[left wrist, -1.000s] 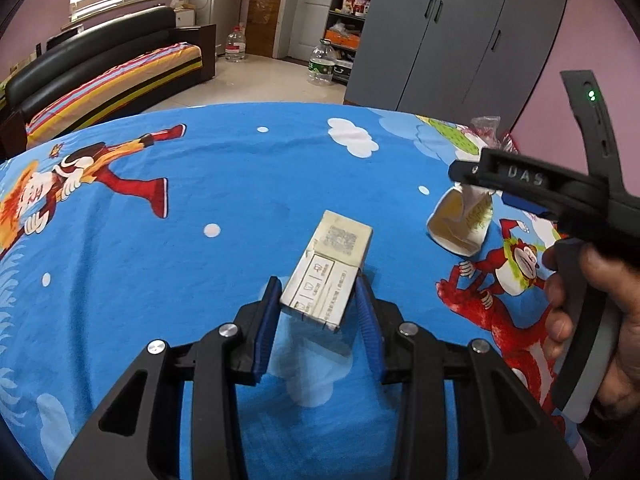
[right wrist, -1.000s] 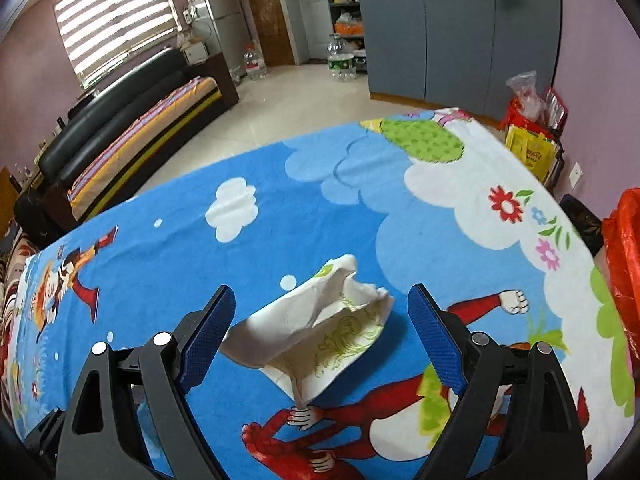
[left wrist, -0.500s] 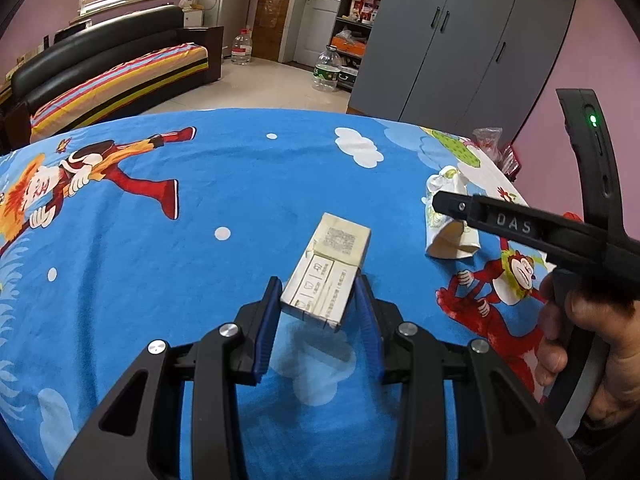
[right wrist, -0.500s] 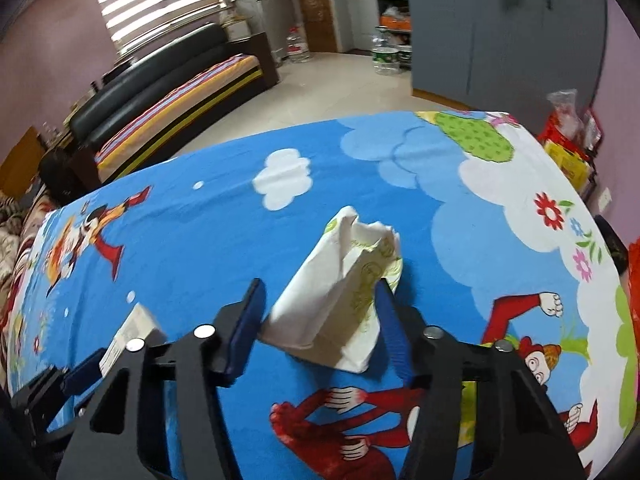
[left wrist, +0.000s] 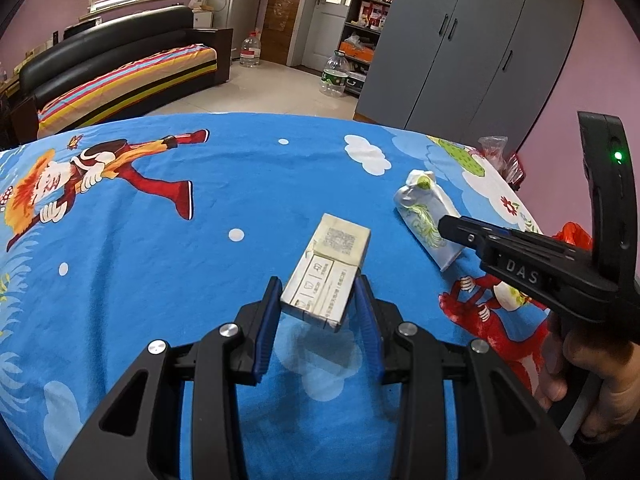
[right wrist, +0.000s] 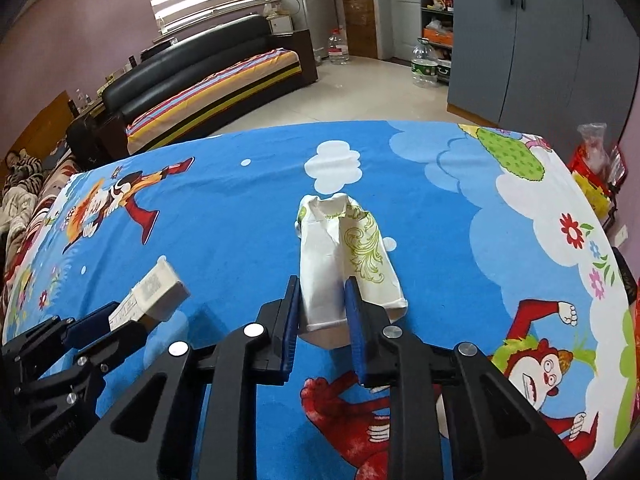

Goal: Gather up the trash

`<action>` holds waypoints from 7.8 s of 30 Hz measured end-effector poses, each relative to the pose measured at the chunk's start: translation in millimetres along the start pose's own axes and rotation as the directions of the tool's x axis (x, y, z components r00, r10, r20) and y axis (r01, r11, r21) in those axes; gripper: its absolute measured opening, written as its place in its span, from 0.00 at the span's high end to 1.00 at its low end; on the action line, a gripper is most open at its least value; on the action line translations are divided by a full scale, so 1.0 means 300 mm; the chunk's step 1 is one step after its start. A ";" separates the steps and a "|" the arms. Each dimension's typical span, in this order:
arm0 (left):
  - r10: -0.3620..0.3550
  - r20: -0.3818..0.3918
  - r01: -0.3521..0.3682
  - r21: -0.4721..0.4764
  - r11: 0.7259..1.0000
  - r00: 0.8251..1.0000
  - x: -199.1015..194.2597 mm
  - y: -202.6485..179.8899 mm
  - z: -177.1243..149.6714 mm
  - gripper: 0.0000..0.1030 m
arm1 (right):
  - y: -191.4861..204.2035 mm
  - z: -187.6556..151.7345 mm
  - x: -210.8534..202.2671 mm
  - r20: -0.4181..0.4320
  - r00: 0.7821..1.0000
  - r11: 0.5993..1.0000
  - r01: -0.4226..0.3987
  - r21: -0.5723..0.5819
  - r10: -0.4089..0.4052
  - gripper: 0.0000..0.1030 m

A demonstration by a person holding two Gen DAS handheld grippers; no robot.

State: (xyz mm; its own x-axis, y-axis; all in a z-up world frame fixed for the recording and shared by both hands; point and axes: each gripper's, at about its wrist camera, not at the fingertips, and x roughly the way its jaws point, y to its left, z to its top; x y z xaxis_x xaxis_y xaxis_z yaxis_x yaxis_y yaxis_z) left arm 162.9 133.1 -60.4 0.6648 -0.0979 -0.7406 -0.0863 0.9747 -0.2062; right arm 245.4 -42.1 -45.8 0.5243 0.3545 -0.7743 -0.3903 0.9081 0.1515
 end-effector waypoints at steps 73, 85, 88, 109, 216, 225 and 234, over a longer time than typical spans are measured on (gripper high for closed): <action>-0.425 -0.069 0.396 0.518 0.758 0.903 0.117 -1.417 0.142 0.65 | -1.137 -0.338 -0.828 0.147 0.815 0.772 0.449 0.450 -0.560 0.78; -0.473 -0.109 0.459 0.499 0.735 0.874 0.167 -1.532 0.167 0.65 | -1.187 -0.343 -0.844 0.136 0.793 0.739 0.471 0.481 -0.594 0.77; -0.488 -0.130 0.483 0.497 0.721 0.863 0.196 -1.558 0.168 0.65 | -1.191 -0.343 -0.832 0.132 0.794 0.739 0.472 0.480 -0.593 0.77; -0.510 -0.175 0.526 0.470 0.708 0.842 0.136 -1.378 0.132 0.30 | -1.093 -0.401 -0.868 0.119 0.772 0.700 0.485 0.524 -0.624 0.40; -0.529 -0.199 0.543 0.537 0.645 0.825 -0.046 -1.378 -0.018 0.15 | -0.995 -0.570 -0.976 0.089 0.770 0.684 0.499 0.532 -0.632 0.25; -0.529 -0.199 0.543 0.537 0.645 0.825 -0.045 -1.378 -0.016 0.15 | -0.995 -0.571 -0.977 0.089 0.769 0.682 0.500 0.534 -0.633 0.25; -0.531 -0.203 0.547 0.534 0.645 0.823 -0.040 -1.377 -0.020 0.15 | -0.995 -0.570 -0.979 0.088 0.769 0.681 0.500 0.534 -0.634 0.25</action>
State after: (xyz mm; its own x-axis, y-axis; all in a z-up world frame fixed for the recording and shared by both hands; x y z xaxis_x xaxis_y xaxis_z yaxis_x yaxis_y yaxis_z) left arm 186.2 -269.4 30.0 0.4426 -0.6385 -0.6297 0.7041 0.6823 -0.1970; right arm 78.5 -455.4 31.4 0.7169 -0.2833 -0.6370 0.4008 0.9151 0.0440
